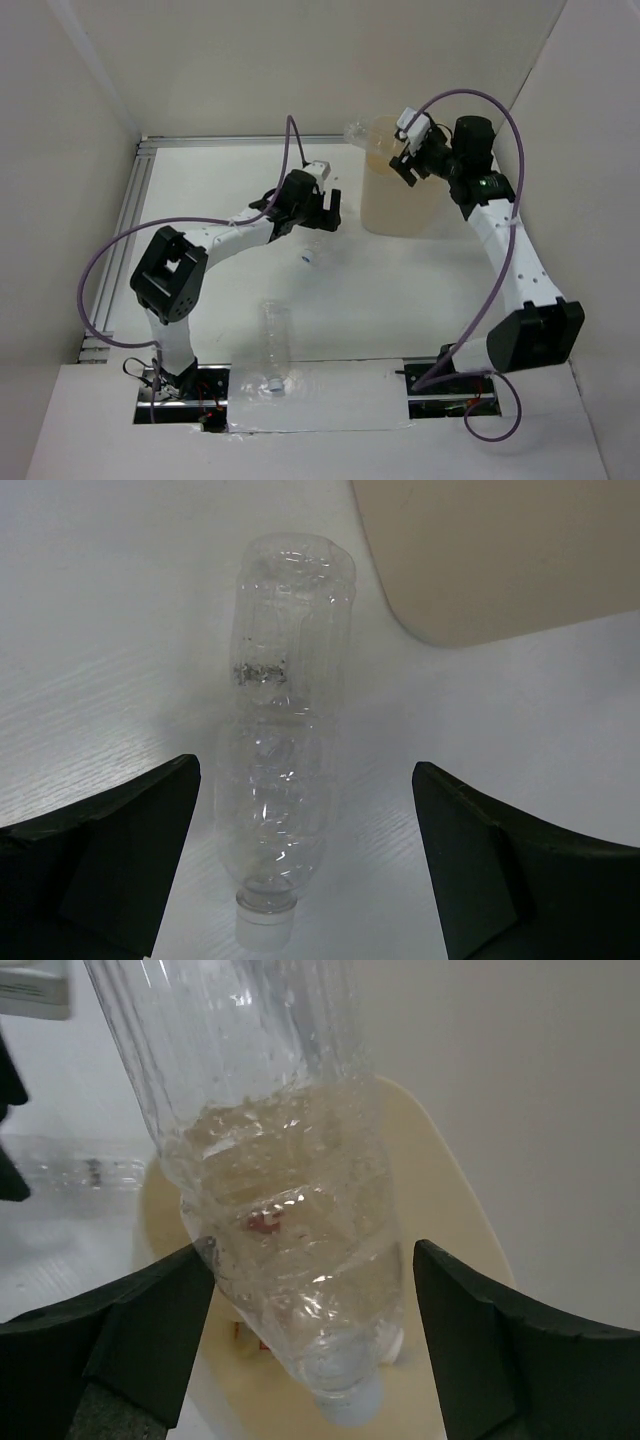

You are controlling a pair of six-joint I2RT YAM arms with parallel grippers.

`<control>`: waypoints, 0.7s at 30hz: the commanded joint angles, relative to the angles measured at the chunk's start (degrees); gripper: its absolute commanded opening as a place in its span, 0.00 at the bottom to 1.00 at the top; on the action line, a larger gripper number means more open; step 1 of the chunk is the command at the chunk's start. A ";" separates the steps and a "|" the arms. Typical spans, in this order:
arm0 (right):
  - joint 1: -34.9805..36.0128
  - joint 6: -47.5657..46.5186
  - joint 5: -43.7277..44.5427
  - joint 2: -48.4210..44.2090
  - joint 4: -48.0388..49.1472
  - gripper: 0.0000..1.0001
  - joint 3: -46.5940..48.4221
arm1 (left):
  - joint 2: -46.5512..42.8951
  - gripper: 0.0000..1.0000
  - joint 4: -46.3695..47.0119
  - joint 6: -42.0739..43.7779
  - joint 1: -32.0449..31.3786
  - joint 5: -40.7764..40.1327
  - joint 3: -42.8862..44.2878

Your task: Put the plastic bottles in the bin

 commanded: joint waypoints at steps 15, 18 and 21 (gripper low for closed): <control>-16.55 21.21 -12.04 -5.90 -0.46 1.00 8.78 | 13.01 0.99 -9.69 4.81 -5.23 -13.12 11.80; -19.46 23.07 -15.20 -8.36 -1.60 1.00 8.25 | 14.58 0.96 -12.05 3.67 -5.23 -14.87 11.80; -21.04 24.20 -17.15 -10.47 -2.30 1.00 6.07 | 15.12 0.86 -12.59 3.66 -5.23 -14.88 11.18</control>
